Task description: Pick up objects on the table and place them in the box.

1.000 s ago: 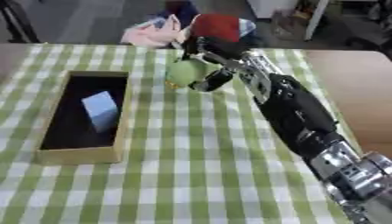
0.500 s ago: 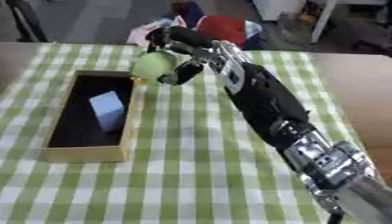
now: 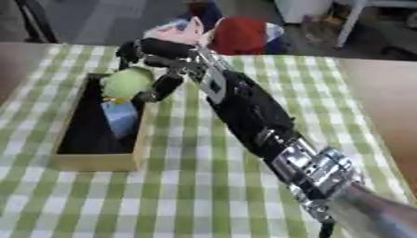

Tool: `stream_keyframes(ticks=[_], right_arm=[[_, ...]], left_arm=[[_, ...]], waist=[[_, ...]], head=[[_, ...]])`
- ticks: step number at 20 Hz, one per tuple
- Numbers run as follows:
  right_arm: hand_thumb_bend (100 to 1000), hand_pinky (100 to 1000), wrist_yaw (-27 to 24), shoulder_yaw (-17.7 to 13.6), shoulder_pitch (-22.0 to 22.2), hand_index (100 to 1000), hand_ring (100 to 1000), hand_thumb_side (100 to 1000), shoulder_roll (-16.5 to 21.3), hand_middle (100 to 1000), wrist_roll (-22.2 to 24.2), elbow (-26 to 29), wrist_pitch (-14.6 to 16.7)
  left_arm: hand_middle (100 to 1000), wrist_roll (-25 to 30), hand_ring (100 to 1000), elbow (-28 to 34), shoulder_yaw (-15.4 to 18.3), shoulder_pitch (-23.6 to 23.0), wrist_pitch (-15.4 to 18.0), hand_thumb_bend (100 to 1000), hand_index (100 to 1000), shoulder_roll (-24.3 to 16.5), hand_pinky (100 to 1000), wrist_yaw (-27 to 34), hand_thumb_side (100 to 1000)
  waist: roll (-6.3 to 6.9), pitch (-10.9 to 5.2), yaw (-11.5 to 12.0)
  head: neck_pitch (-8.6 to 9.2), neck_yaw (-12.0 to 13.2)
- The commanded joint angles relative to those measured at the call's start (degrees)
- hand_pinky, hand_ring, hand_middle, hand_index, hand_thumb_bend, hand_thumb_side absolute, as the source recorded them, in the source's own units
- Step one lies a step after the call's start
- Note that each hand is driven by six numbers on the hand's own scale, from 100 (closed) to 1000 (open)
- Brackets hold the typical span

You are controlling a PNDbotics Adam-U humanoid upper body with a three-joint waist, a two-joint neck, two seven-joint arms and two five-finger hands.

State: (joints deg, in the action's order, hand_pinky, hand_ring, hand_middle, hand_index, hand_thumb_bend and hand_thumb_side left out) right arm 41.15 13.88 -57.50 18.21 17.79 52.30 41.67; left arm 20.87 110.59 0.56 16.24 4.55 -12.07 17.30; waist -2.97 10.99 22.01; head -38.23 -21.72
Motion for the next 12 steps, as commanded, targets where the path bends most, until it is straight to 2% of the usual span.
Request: stream_keyframes(ticks=[1,4,5,7,8,10,12], right_arm=[[265,721,3.09,0.19,-0.8,536,914,184,-0.79,439,-0.55,-0.32,1.33],[273,722,5.59,0.19,-0.5,553,916,191,-1.53,450,-1.8,-0.81,2.11],[299,724,6.26,0.17,-0.42,579,919,220,-1.65,469,-2.29,-0.93,2.27],[358,728,7.35,0.15,-0.26,648,928,341,-1.79,511,-3.29,-1.15,2.51],[371,729,7.77,0.13,-0.18,668,930,366,-1.84,524,-3.76,-1.29,2.59],[473,742,8.28,0.08,-0.06,778,952,519,-1.92,629,-4.7,-1.51,2.74],[548,757,8.45,0.08,0.05,839,976,598,-1.94,712,-5.49,-1.68,2.97]], left_arm=[[634,-0.44,649,1.8,-0.04,1.0,-0.02,100,696,-0.47,742,0.78,848],[633,-0.68,649,1.96,-0.02,1.06,-0.16,100,696,-0.4,742,1.03,849],[632,-0.7,648,1.97,-0.02,1.06,-0.22,100,696,-0.37,742,1.05,850],[631,-0.69,647,1.95,-0.02,1.07,-0.31,100,696,-0.32,741,0.99,851],[631,-0.68,647,1.94,-0.01,1.07,-0.34,100,696,-0.3,740,0.95,851],[630,-0.67,646,1.9,0.01,1.08,-0.39,100,695,-0.25,738,0.9,852],[629,-0.63,645,1.85,0.01,1.04,-0.43,100,696,-0.21,738,0.84,853]], waist=[[0.32,-0.64,0.21],[0.32,-0.57,0.34],[0.33,-0.54,0.34],[0.34,-0.49,0.25],[0.34,-0.47,0.22],[0.36,-0.42,0.11],[0.39,-0.41,0.04]], head=[[0.17,-0.26],[0.14,-0.38],[0.11,-0.34],[0.09,-0.33],[0.1,-0.33],[0.12,-0.29],[0.14,-0.3]])
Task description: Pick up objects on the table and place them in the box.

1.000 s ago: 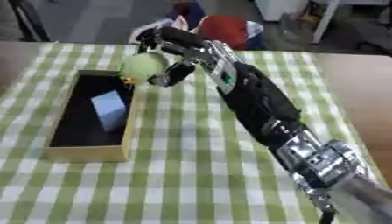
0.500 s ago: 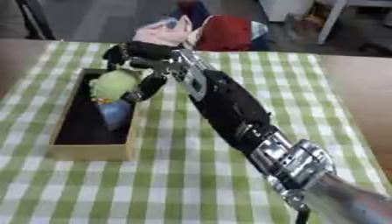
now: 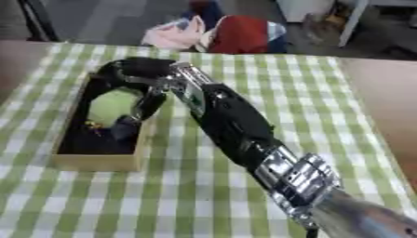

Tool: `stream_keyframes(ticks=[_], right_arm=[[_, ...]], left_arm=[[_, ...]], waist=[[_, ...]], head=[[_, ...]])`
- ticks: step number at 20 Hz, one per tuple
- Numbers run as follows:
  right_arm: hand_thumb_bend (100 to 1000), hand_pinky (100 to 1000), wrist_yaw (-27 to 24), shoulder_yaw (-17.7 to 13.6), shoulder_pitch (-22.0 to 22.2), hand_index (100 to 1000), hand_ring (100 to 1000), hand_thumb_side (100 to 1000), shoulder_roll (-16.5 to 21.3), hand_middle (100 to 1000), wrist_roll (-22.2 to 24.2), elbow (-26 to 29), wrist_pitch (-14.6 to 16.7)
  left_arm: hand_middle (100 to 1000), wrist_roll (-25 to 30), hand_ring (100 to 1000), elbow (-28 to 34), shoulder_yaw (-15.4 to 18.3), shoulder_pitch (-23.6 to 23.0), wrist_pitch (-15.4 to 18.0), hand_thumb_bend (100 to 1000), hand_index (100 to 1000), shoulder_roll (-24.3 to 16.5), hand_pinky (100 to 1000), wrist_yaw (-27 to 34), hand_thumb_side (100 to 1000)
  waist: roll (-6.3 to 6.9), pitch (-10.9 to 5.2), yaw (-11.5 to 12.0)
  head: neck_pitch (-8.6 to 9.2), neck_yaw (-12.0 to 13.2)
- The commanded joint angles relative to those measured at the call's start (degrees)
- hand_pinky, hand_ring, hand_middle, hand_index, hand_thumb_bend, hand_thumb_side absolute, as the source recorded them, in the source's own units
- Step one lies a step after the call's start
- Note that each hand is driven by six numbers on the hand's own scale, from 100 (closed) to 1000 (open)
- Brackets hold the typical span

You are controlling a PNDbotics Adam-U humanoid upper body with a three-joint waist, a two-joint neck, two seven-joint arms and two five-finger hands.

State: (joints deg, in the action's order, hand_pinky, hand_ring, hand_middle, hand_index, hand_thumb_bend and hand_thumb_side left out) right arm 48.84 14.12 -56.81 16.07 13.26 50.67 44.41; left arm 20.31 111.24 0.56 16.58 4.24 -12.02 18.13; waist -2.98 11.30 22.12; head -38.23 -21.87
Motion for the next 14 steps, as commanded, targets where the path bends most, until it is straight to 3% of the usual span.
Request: stream_keyframes(ticks=[1,7,14], right_arm=[[573,765,0.72,-0.14,-0.6,869,991,622,0.21,754,-1.22,-0.12,0.39],[645,802,-1.02,-0.37,-0.73,940,1000,655,0.7,875,-1.46,0.17,0.58],[641,810,-6.81,-0.85,-1.66,946,1000,611,2.88,884,-1.19,2.55,-1.33]], left_arm=[[629,-0.07,645,1.19,0.03,0.68,-0.13,100,696,-0.23,739,-0.01,853],[628,-0.09,643,1.13,0.09,0.58,-0.15,100,695,-0.2,739,-0.05,854],[628,-0.2,643,0.99,0.24,0.36,-0.27,100,695,-0.36,739,-0.09,855]], waist=[[0.42,-0.72,-0.1],[0.54,-0.72,-0.43],[0.4,-0.98,-1.02]], head=[[0.12,-0.16],[0.22,-0.08],[0.23,0.46]])
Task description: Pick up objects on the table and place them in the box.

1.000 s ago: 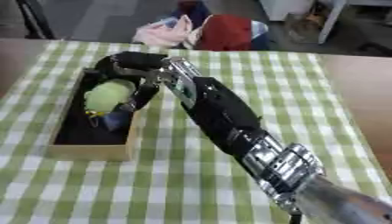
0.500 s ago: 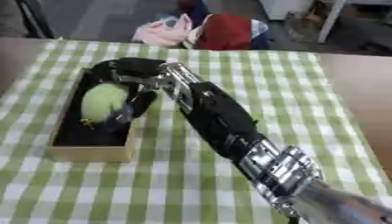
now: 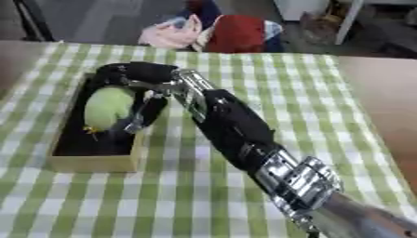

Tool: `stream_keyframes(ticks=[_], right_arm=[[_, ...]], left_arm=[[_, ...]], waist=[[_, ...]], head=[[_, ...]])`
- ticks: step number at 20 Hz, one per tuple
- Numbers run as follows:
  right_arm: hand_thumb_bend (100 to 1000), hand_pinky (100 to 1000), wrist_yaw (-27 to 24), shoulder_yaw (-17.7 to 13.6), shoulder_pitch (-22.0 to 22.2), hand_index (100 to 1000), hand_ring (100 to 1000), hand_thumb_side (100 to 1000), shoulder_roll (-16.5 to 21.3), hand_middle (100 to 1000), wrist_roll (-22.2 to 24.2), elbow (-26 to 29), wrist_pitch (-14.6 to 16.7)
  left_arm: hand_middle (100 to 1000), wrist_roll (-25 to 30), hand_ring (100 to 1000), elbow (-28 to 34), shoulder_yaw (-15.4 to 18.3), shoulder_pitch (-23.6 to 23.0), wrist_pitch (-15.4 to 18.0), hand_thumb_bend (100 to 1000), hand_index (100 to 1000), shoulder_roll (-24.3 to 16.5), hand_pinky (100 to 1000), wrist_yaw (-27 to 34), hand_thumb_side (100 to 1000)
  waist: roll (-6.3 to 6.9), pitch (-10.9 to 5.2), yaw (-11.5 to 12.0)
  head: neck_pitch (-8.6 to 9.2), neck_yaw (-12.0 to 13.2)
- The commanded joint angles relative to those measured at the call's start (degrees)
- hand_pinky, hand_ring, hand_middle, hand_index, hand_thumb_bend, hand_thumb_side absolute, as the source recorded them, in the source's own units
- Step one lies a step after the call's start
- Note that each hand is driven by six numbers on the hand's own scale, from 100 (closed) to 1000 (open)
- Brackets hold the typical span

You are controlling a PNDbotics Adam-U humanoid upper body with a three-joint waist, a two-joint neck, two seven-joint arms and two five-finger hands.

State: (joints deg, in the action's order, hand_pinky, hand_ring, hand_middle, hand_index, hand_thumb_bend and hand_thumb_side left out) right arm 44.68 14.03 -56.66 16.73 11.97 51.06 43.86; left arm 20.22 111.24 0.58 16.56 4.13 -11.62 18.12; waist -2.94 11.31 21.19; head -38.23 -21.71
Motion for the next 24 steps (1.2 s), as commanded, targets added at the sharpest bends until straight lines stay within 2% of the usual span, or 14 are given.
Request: stream_keyframes(ticks=[1,6,11,17,20,24], right_arm=[[636,810,-4.07,-0.85,-2.08,946,1000,598,2.72,883,0.35,2.78,-1.17],[638,808,-12.44,-1.08,-3.15,944,1000,543,6.08,877,1.88,7.55,-3.83],[587,802,-21.7,-0.38,-1.82,936,1000,493,10.01,862,4.54,14.19,-6.53],[465,782,-38.49,-0.35,4.77,927,1000,446,16.82,836,9.36,27.77,-13.07],[430,770,-45.36,-2.08,8.87,916,1000,413,20.4,804,10.72,34.63,-16.47],[382,758,-52.21,-5.05,14.69,895,1000,369,23.96,782,9.89,42.28,-20.28]], left_arm=[[628,-0.12,643,0.97,0.24,0.35,-0.19,100,695,-0.8,739,-0.1,855],[628,-0.22,643,0.88,0.42,0.08,-0.26,100,695,-0.99,739,-0.31,856],[627,-0.68,642,0.65,0.99,-0.46,-0.22,100,694,-1.24,739,-0.73,858],[628,-1.26,644,0.03,1.78,-0.98,-0.15,100,694,-1.25,740,-1.54,866],[630,-1.61,646,-0.46,2.26,-1.36,-0.21,100,693,-1.34,740,-2.17,871],[638,-1.88,655,-1.18,2.85,-1.99,-0.15,100,693,-1.27,743,-3.36,877]], waist=[[0.33,-1.03,-0.22],[0.2,-1.25,-1.05],[0.25,-1.55,-2.81],[0.76,-1.35,-5.35],[0.96,-1.25,-6.65],[1.4,-1.11,-8.8]], head=[[0.23,0.4],[0.06,1.02],[-0.25,2.56],[-0.44,4.7],[-0.54,5.39],[-0.68,5.97]])
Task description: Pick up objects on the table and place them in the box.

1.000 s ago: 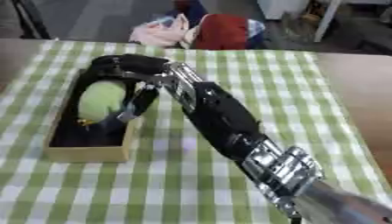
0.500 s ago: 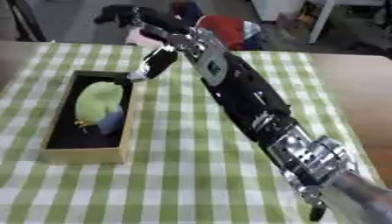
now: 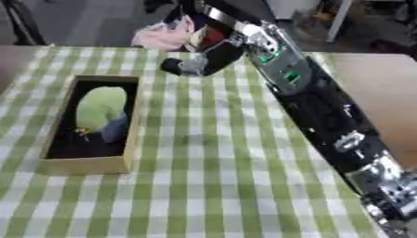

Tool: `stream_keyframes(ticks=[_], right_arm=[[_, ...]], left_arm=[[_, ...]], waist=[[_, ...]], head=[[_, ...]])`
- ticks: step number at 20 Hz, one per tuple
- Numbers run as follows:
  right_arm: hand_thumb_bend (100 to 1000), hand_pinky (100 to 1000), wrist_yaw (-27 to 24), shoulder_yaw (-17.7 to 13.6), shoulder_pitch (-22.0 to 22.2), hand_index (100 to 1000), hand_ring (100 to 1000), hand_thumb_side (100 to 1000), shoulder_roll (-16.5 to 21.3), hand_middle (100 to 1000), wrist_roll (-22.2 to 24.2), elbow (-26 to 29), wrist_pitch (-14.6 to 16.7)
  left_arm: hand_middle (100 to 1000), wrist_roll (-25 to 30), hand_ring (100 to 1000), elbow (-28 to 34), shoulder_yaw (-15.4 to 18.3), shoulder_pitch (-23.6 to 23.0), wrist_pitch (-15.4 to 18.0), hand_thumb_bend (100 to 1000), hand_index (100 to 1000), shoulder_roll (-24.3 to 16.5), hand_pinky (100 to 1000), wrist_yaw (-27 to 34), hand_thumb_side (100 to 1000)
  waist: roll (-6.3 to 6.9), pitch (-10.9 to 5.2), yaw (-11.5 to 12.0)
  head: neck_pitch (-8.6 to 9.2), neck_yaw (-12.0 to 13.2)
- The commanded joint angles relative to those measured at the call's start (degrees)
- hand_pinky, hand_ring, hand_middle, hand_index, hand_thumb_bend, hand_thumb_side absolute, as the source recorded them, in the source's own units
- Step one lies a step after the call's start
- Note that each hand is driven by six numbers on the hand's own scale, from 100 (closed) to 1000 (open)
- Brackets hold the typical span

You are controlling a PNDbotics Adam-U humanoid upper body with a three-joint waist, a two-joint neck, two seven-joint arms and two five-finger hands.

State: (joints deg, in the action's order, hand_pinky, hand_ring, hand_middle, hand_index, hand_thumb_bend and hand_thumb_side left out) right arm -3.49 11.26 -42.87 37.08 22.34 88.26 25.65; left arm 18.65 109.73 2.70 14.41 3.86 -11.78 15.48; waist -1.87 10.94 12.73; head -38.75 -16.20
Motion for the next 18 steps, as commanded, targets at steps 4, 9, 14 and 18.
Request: stream_keyframes(ticks=[4,9,14,18], right_arm=[[270,757,-7.47,-4.4,6.51,888,1000,333,4.58,774,-1.22,11.71,-4.45],[156,760,-9.97,-6.31,13.05,889,1000,313,3.05,772,-0.91,17.33,-6.87],[100,762,-10.84,-7.81,19.33,888,1000,338,0.76,765,-0.14,20.3,-8.76],[100,759,-10.16,-8.52,23.57,885,1000,344,-1.44,755,0.52,21.65,-9.29]], left_arm=[[645,-0.73,665,-0.09,1.58,-0.33,0.39,100,693,-1.09,746,-1.86,882],[651,-1.39,675,-0.72,2.76,-0.96,0.56,100,693,-0.91,749,-3.62,888],[660,-2.07,689,-1.06,3.81,-1.65,0.92,100,693,-0.81,752,-5.0,892],[660,-2.34,688,-1.44,4.48,-2.49,1.19,100,693,-0.55,754,-6.17,899]], waist=[[0.54,-0.4,-2.75],[0.66,0.04,-4.96],[0.81,0.28,-5.6],[1.03,0.44,-6.05]], head=[[-0.32,1.49],[-0.39,3.27],[-0.61,5.11],[-1.04,6.73]])
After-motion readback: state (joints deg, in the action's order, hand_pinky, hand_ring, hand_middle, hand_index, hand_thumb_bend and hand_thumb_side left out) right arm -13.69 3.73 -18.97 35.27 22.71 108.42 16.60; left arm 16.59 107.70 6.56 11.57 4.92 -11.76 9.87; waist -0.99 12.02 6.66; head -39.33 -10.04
